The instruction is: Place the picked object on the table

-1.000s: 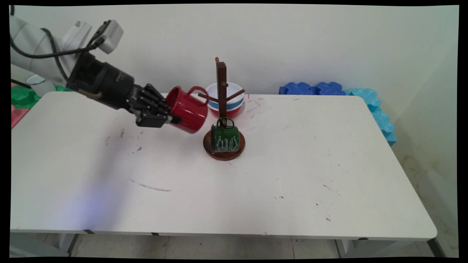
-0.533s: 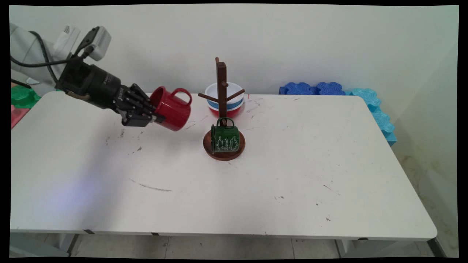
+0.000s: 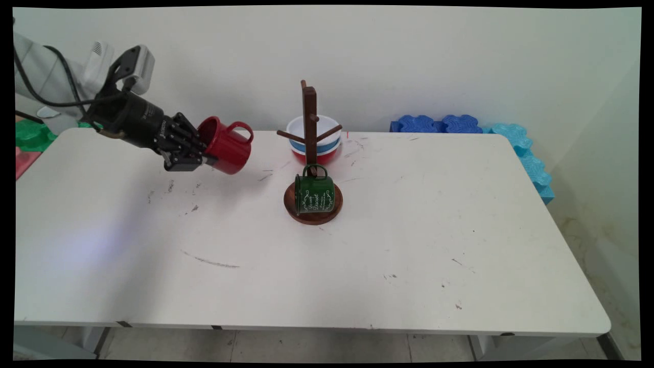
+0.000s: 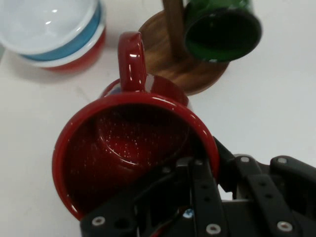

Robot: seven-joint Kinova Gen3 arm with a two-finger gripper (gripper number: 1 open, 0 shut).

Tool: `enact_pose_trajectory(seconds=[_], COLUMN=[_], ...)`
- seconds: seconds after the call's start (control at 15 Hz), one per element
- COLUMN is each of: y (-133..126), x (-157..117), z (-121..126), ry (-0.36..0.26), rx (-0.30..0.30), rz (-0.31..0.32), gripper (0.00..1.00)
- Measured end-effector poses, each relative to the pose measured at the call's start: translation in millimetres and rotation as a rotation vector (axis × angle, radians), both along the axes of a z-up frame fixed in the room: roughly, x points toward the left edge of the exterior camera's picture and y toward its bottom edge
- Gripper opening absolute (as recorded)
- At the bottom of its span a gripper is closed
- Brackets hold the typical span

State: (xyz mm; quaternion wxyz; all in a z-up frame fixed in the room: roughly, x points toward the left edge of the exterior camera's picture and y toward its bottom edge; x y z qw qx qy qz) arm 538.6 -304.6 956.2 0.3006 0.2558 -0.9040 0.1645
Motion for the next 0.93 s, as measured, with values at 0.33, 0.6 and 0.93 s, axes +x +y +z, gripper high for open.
enact_pose_trajectory(seconds=[0.33, 0.6, 0.93], y=[-14.2, -25.8, -40.4], x=[-1.5, -9.3, -22.3], z=[-12.8, -26.2, -48.4], ry=[-0.074, -0.124, -0.184], rx=[-0.020, -0.028, -0.016], rz=[-0.016, -0.035, -0.058], gripper=[0.00, 0.00, 0.00])
